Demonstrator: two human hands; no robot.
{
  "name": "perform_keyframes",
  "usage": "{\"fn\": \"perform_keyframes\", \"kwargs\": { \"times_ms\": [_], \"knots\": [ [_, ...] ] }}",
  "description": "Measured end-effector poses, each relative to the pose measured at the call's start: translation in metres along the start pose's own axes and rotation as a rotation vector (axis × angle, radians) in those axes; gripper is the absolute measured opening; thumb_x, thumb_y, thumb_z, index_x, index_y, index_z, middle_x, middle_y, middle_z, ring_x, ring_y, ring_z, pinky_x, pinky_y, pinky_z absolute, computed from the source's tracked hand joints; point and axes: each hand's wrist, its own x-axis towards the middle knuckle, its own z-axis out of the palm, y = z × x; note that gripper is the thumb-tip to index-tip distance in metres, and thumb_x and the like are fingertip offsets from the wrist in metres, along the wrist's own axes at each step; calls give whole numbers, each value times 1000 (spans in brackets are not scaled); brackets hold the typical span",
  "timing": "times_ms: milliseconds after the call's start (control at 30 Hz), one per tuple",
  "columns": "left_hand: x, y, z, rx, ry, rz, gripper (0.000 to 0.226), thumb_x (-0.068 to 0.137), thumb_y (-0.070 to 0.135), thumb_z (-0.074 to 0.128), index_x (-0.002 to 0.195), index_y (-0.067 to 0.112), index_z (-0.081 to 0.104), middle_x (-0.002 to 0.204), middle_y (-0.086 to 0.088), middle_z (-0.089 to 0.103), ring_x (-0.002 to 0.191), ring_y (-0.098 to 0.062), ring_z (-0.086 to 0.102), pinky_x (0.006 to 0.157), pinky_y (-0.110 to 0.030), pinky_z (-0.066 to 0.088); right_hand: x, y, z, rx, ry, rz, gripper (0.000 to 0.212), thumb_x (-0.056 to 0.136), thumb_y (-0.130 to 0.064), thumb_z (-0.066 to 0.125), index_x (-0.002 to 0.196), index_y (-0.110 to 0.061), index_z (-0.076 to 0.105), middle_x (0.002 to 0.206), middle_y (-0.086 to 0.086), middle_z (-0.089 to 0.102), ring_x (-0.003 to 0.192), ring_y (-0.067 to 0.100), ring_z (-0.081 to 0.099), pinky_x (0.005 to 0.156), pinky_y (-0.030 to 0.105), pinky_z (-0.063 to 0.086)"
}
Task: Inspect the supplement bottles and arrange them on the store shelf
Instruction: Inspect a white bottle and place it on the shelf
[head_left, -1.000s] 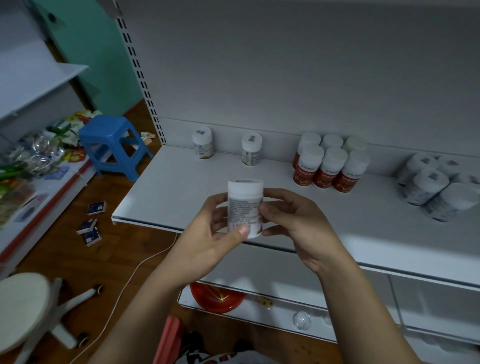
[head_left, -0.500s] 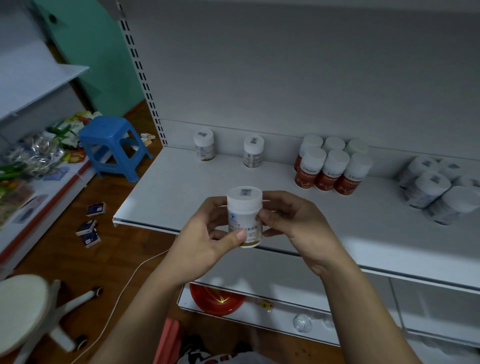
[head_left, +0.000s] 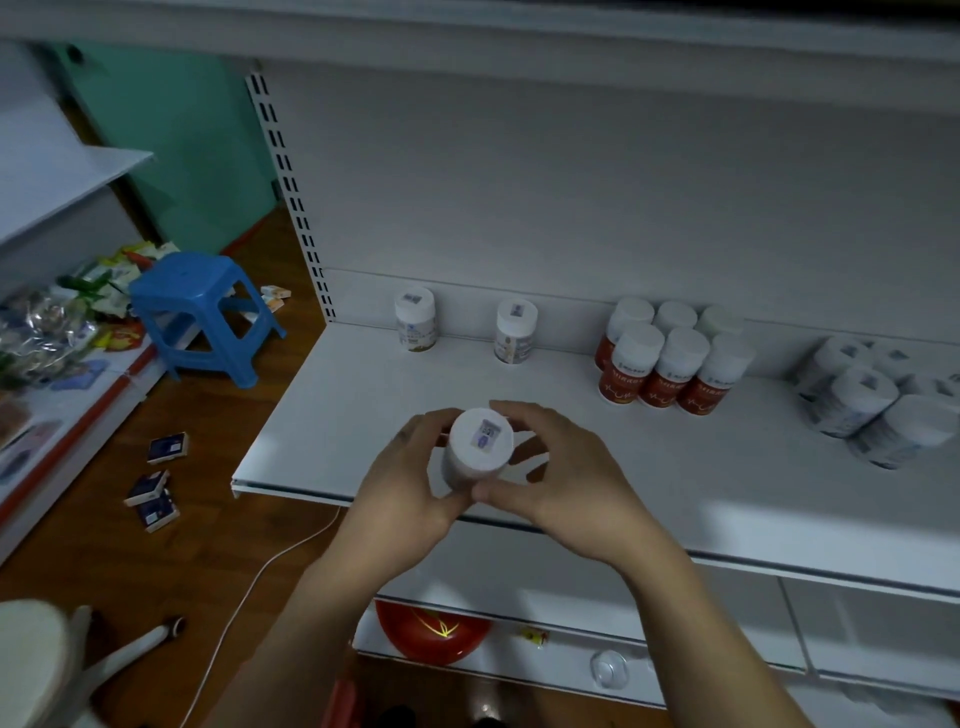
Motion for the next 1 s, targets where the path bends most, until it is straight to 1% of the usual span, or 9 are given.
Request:
{"fn": "perform_keyframes", "kwargs": {
  "times_ms": [67,167,267,333,400,467,667,900,1000],
  "knots": [
    [10,-8,-6,36,-42,-15,65,79,32,78,136,30,46,129,12,54,111,-2,49,90,-14,38,13,-11,8,-118,46,-4,68,73,-49,78,134,-37,50,119,-20,51,97,-2,53,87,22,44],
    [26,-18,-17,85,-71,-31,65,82,38,75,139,34,43,134,14,51,118,-8,51,94,-23,41,41,-21,19,-272,85,-31,55,75,-49,74,124,-28,57,111,-10,53,95,9,52,79,23,37],
    [43,-27,-31,246,-60,13,78,83,47,71,149,27,33,148,6,40,130,-17,44,102,-32,39,74,-23,21,-352,126,-27,49,77,-47,72,118,-23,60,103,-10,52,94,11,52,75,24,33],
    [54,-33,-41,368,-61,32,84,84,54,66,152,22,28,153,0,35,136,-22,39,106,-40,36,99,-26,16,-395,150,30,54,80,-47,71,125,-20,56,106,-6,52,96,13,52,76,24,33],
    [63,-40,-52,473,-88,25,84,85,60,59,152,20,27,154,-3,35,139,-23,35,108,-43,34,126,-28,12,-465,183,82,54,83,-45,68,129,-19,53,117,-1,58,103,20,57,76,25,35],
    [70,-49,-61,556,-134,-7,82,87,65,52,152,21,27,154,-3,35,141,-23,31,110,-44,31,153,-27,11,-500,222,136,52,84,-44,65,128,-19,53,122,1,60,108,23,58,77,27,39],
    [81,-67,-81,639,-166,-81,78,89,70,41,149,21,31,153,-4,38,141,-25,33,112,-47,31,205,-22,16,-614,270,213,45,86,-42,63,120,-13,56,116,12,59,110,30,54,88,37,48],
    [95,-67,-92,681,-165,-76,77,89,71,38,148,21,32,151,-5,40,139,-25,36,110,-47,33,228,-15,21,-806,280,205,41,89,-45,58,116,-14,59,116,11,63,113,29,52,87,37,45],
    [95,-68,-93,667,-157,-79,76,90,70,38,148,22,32,151,-4,40,139,-25,35,111,-48,33,231,-16,25,-910,311,161,43,90,-46,56,115,-12,59,120,12,59,116,30,48,89,37,41]
  ]
}}
